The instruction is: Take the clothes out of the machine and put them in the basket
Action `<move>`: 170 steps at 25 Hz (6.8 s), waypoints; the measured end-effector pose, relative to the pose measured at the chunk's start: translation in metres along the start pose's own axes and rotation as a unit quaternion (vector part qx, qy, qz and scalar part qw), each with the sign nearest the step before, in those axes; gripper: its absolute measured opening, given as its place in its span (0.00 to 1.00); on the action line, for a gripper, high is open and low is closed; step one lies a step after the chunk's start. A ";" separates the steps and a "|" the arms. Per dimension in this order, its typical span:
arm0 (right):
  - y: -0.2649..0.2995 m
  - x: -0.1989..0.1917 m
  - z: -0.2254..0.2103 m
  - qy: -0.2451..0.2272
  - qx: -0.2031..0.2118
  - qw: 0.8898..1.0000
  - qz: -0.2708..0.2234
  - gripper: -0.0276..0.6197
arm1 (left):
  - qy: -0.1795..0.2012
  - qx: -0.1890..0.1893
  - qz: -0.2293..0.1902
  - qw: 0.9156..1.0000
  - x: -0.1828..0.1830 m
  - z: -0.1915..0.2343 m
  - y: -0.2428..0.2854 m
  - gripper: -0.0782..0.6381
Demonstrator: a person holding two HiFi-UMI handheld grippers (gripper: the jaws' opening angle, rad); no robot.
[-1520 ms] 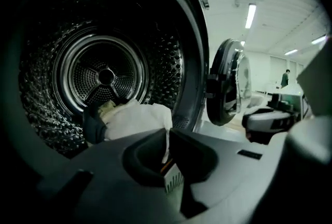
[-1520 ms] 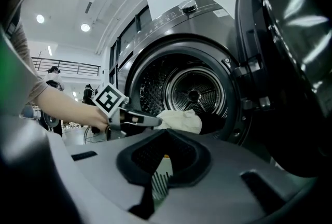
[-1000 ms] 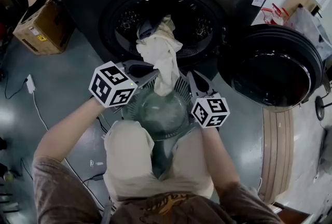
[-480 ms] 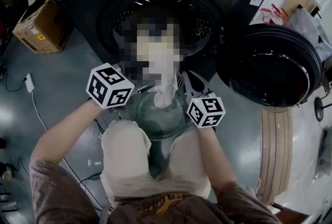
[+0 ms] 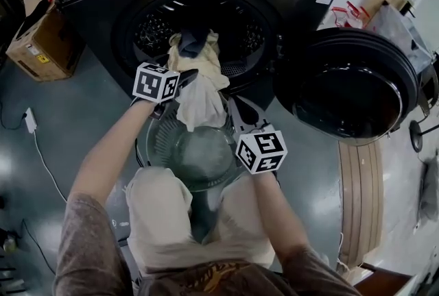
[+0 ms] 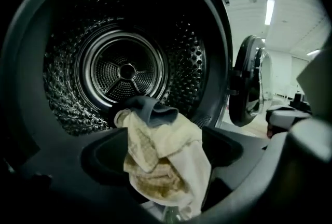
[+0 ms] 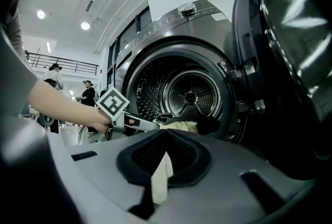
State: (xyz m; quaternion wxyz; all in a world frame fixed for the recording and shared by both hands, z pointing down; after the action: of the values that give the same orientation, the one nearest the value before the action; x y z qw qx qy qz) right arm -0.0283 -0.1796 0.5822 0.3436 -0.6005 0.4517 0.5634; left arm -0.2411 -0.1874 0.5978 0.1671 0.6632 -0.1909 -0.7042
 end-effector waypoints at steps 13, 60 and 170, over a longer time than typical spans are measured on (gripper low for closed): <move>-0.002 0.003 0.002 0.000 -0.005 1.000 -0.006 0.04 | -0.004 0.019 0.055 0.998 -0.014 0.015 0.038 0.43; -0.001 0.002 -0.010 0.003 -0.025 1.000 -0.016 0.04 | 0.039 -0.134 0.008 0.990 0.001 -0.078 -0.076 0.60; -0.011 -0.010 -0.031 -0.011 -0.056 0.998 0.021 0.04 | 0.141 -0.108 0.165 0.970 -0.022 -0.011 0.088 0.32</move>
State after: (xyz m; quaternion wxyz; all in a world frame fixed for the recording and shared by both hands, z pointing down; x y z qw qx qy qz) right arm -0.0066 -0.2029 0.5955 0.3031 -0.6029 0.4280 0.6012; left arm -0.2306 -0.2540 0.6592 0.3772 0.6933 -0.1949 -0.5823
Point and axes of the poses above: the fingertips, and each gripper's own axes: y forward along the fingers, z to its left, x out of its top, the point moved 3 cm from there along -y, backward along the fingers, and after that the axes turned 3 degrees about -y, right-handed, at the moved point
